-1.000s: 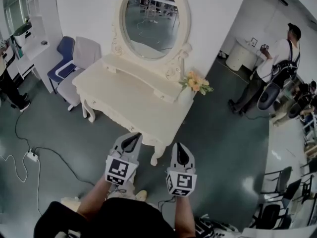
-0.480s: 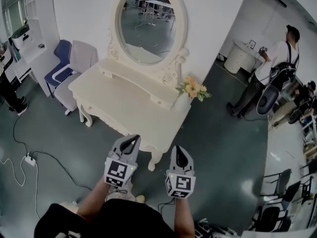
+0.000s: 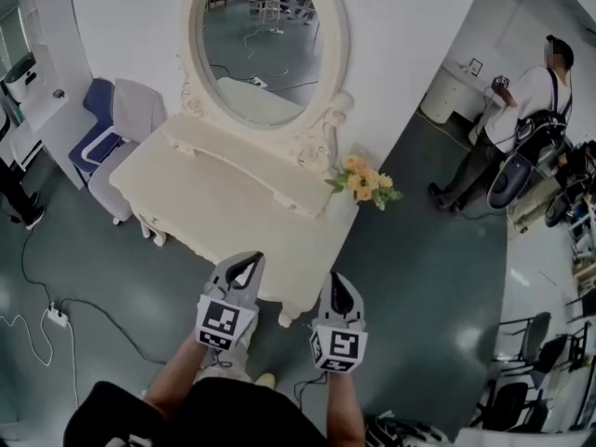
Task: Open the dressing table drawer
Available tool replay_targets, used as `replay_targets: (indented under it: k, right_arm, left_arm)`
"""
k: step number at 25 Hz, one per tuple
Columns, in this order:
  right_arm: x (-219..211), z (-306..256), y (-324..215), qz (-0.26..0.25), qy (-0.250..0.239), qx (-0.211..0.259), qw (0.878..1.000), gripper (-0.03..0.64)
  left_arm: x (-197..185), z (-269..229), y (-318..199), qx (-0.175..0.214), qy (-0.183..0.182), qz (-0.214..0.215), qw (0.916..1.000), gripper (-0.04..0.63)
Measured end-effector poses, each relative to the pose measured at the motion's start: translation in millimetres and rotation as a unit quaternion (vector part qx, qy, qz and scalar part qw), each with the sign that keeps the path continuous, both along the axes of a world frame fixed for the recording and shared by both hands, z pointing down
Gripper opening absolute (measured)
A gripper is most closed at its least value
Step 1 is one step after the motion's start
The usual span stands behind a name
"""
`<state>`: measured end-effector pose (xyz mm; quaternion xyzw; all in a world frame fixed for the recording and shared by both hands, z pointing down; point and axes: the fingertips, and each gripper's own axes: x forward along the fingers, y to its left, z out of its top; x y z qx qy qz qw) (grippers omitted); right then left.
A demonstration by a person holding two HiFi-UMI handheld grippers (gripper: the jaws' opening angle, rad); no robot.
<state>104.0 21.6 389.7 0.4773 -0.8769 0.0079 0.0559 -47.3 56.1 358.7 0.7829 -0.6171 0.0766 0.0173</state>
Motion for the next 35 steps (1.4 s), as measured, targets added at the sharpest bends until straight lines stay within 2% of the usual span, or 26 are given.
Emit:
replay_targets:
  k: [13,19,29,35]
  right_arm:
    - [-37,52,-107,0.03,0.009,-0.05,0.998,-0.002]
    - [-43,85,-136,0.047,0.016,-0.08,0.996,-0.002]
    - [-35,126,-160,0.079,0.025,-0.118,0.99,-0.002]
    - [-29,141,-170,0.096,0.028,-0.132,0.986,-0.002]
  left_arm:
    - [-23,60,-119,-0.058,0.017,0.049,0.997,0.003]
    - [-34,102,-158,-0.095,0.026,0.045,0.9942,0.006]
    - [-24,161,-195,-0.15,0.026,0.076,0.9854,0.182]
    - [-20,192,-215,-0.173,0.016,0.084,0.9813,0.196]
